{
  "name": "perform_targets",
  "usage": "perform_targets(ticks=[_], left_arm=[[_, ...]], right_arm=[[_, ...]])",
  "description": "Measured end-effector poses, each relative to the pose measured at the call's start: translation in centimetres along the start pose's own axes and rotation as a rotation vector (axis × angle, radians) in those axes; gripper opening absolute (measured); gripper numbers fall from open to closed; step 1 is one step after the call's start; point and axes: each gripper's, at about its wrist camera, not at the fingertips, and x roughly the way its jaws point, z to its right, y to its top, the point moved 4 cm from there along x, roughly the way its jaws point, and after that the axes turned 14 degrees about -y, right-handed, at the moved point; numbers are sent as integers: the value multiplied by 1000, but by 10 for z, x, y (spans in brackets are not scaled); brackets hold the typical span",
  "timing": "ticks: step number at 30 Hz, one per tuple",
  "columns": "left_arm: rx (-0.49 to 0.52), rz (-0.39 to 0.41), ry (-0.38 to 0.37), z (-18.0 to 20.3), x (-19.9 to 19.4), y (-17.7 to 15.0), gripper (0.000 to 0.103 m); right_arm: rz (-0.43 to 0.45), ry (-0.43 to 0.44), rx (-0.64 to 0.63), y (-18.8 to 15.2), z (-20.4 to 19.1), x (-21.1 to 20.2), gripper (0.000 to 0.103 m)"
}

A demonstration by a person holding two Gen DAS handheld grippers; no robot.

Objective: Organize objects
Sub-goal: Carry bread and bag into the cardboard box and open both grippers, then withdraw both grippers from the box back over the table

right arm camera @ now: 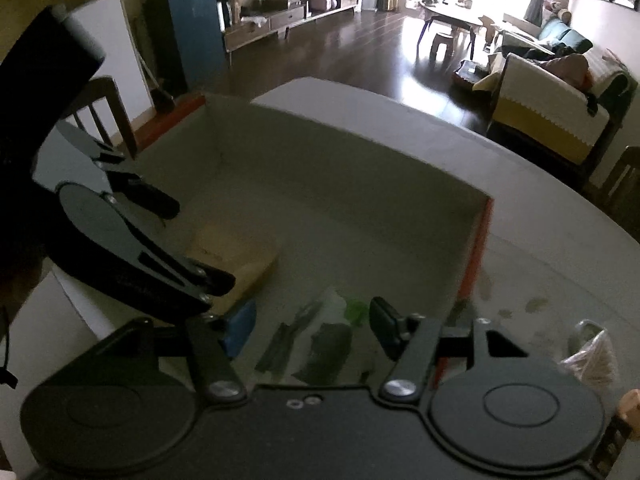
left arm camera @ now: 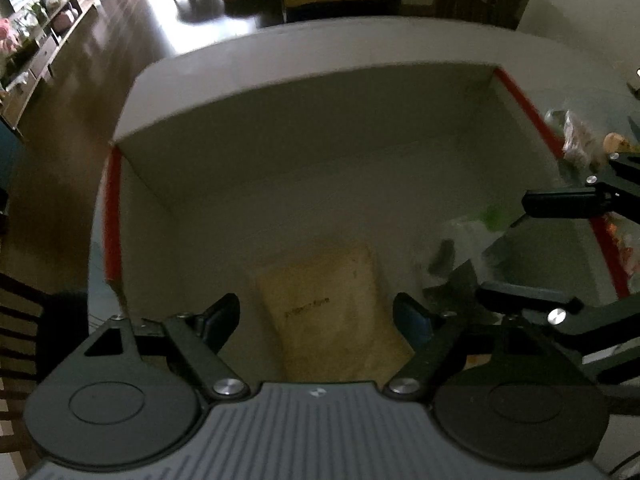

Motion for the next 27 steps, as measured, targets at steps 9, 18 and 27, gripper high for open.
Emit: perform_targets(ticks=[9, 18, 27], left_arm=[[6, 113, -7, 15, -44, -6, 83], [22, 243, -48, 60, -85, -20, 83], [41, 346, -46, 123, -100, -43, 83]], right_arm=[[72, 38, 72, -7, 32, -47, 68], [123, 80, 160, -37, 59, -93, 75], [102, 75, 266, -94, 98, -117, 82]])
